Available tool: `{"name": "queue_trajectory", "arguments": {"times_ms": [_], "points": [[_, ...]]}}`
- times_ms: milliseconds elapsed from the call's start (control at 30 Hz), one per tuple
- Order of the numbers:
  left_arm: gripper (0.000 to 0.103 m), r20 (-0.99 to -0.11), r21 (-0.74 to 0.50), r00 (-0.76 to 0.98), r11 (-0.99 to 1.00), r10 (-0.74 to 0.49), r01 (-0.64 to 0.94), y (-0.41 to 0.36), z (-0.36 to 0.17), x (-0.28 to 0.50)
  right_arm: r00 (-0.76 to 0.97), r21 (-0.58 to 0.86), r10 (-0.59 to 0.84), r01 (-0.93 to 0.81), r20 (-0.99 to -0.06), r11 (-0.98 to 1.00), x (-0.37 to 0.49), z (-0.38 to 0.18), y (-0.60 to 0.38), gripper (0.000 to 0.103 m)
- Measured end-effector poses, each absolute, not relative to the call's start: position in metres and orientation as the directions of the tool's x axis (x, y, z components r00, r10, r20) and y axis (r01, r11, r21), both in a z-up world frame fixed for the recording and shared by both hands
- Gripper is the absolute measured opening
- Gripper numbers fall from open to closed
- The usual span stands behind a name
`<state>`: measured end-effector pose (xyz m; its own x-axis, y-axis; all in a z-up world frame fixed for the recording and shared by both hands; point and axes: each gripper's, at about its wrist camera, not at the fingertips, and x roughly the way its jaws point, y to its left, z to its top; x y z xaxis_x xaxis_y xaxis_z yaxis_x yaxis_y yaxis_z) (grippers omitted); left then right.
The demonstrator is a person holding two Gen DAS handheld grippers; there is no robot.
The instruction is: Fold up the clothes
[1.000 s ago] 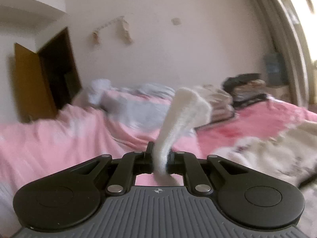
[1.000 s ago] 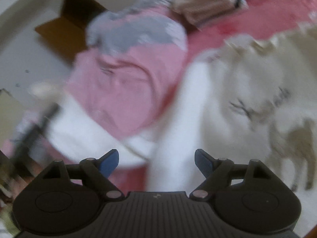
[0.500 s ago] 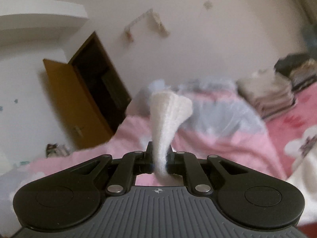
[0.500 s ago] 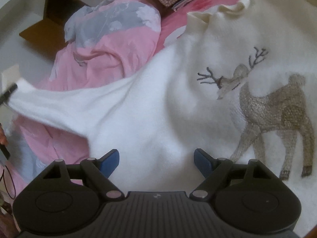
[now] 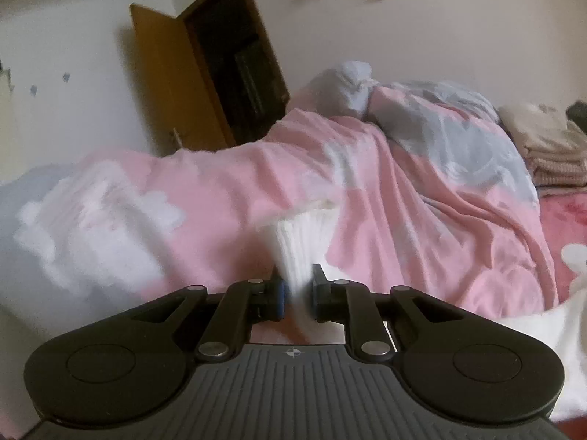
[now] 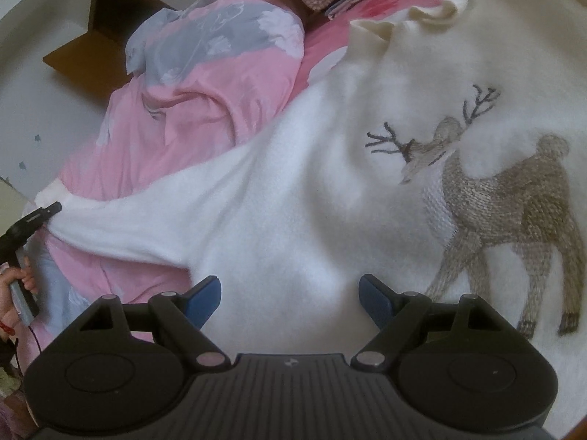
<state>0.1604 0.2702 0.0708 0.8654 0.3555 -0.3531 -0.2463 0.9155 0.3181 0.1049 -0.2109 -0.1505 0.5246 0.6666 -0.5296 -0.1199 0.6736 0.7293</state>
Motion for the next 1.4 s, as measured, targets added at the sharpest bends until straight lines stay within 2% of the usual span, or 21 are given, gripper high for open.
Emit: {"name": "queue_trajectory", "arguments": {"times_ms": [100,333,433,533,667,833,900,1033,1133,1267,1400], "points": [[0.026,-0.354,0.264,0.857,0.919,0.373,-0.291,0.28,0.08,0.153,0.525,0.724,0.662,-0.119,-0.535,0.679,0.105,-0.15,-0.21,0.085],[0.035,-0.242,0.218,0.852,0.881,0.465,-0.419,0.287,0.103,0.134,0.525,0.715,0.653,-0.115,-0.546,0.689,0.105,-0.148,-0.207,0.085],[0.041,-0.193,0.226,0.876,0.889,0.442,-0.399,0.271,0.104,0.128,0.525,0.709,0.648,-0.114,-0.552,0.696,0.105,-0.147,-0.206,0.085],[0.05,-0.18,0.259,0.922,0.92,0.344,-0.293,0.237,0.092,0.126,0.523,0.702,0.645,-0.118,-0.557,0.703,0.106,-0.147,-0.205,0.085],[0.052,-0.276,0.254,0.952,0.965,0.133,-0.061,0.18,0.06,0.134,0.521,0.689,0.64,-0.129,-0.565,0.713,0.105,-0.147,-0.203,0.085],[0.053,-0.467,0.252,0.882,0.945,-0.069,0.207,0.107,0.001,0.178,0.521,0.666,0.639,-0.167,-0.566,0.727,0.103,-0.147,-0.201,0.085],[0.054,-0.563,0.258,0.819,0.917,-0.112,0.303,0.083,-0.026,0.209,0.52,0.655,0.639,-0.186,-0.567,0.732,0.102,-0.146,-0.2,0.085],[0.055,-0.66,0.228,0.728,0.874,-0.185,0.429,0.056,-0.066,0.267,0.515,0.632,0.642,-0.226,-0.568,0.741,0.1,-0.146,-0.198,0.085],[0.055,-0.716,0.202,0.656,0.83,-0.237,0.52,0.043,-0.088,0.29,0.511,0.632,0.654,-0.249,-0.558,0.734,0.099,-0.148,-0.2,0.085],[0.055,-0.763,0.219,0.602,0.781,-0.237,0.584,0.038,-0.11,0.306,0.505,0.644,0.672,-0.265,-0.542,0.718,0.099,-0.15,-0.203,0.085],[0.056,-0.804,0.089,0.509,0.783,-0.309,0.616,0.052,-0.113,0.326,0.496,0.654,0.687,-0.276,-0.531,0.705,0.1,-0.152,-0.206,0.086]]}}
